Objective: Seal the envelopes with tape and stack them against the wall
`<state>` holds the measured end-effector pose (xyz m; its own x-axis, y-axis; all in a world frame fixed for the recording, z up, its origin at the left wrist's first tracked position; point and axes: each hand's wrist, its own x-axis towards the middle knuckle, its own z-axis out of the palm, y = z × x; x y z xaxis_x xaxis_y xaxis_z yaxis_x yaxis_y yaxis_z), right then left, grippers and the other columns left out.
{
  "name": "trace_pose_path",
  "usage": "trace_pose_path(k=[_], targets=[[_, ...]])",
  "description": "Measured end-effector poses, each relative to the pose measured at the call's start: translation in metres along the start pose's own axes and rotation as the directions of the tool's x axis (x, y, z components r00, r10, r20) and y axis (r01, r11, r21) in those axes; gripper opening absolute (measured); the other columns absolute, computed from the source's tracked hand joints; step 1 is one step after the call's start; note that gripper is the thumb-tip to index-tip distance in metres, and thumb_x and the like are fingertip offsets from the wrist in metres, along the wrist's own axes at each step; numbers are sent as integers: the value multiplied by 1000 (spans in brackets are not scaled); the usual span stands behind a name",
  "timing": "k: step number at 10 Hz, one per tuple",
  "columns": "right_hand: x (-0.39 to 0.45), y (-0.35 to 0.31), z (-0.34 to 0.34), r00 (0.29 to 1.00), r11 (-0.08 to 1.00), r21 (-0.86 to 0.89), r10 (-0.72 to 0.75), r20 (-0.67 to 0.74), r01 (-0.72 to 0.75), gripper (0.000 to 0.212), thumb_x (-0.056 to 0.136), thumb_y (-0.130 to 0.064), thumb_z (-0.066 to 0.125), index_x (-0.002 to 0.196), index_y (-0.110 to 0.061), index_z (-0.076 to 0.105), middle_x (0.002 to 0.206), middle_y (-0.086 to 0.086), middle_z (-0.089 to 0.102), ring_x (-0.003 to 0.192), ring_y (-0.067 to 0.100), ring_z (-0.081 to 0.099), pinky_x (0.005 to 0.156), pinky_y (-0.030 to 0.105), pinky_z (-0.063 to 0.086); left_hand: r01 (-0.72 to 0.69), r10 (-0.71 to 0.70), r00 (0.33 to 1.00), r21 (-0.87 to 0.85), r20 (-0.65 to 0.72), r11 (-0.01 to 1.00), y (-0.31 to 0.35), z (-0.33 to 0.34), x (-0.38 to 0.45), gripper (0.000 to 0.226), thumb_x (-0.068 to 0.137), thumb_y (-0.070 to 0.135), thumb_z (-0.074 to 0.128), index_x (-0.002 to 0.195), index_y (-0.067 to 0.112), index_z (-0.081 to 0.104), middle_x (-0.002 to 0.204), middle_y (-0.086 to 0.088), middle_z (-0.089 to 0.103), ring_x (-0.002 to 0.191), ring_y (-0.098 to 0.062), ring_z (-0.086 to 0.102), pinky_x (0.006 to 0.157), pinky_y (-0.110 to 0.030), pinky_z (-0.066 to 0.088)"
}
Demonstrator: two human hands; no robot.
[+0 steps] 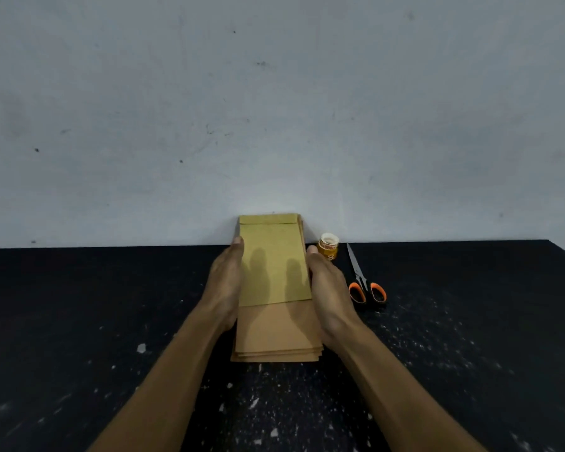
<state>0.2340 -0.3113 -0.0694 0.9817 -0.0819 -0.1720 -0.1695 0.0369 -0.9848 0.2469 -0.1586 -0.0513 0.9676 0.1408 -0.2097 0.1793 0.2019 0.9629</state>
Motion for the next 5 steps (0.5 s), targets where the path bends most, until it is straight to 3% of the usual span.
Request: trace_pose_path(k=[1,2,3,4,5], targets=[[1,-2,1,998,999,4,31,53,-31,96,60,-93,49,137,-38,55,139,-6,59,128,20,55,110,50,41,7,-9,1000,56,26,998,-1,1,0,53,102,57,36,131,20,60,116,-9,70,105,-27,68,95,-48,54],[-11,-11,8,997,998,-63,31,67,-27,94,69,-86,41,148,-35,43,149,-5,50,135,19,48,115,47,36,-5,-3,998,132,57,991,1,0,2,54,101,59,34,132,23,60,116,-5,71,105,-22,69,96,-46,54],[-16,-15,10,996,995,-99,-5,88,14,73,97,-65,37,158,-27,24,161,-8,30,146,16,31,120,37,24,-35,17,994,169,106,985,3,-1,4,49,104,53,32,125,21,64,110,-3,73,101,-19,70,94,-41,55],[-15,-13,6,992,992,-125,0,126,16,66,104,-53,37,159,-23,17,164,-5,24,148,16,25,116,33,24,-48,27,993,181,118,982,6,-2,1,49,105,51,31,125,21,64,110,-3,73,102,-18,70,92,-38,55],[-20,-16,6,997,990,-136,-21,78,31,68,104,-52,39,159,-20,17,164,-2,25,147,17,28,115,32,25,-58,36,992,179,118,982,5,-5,2,48,104,52,32,128,22,62,112,-1,72,103,-16,69,87,-32,54]])
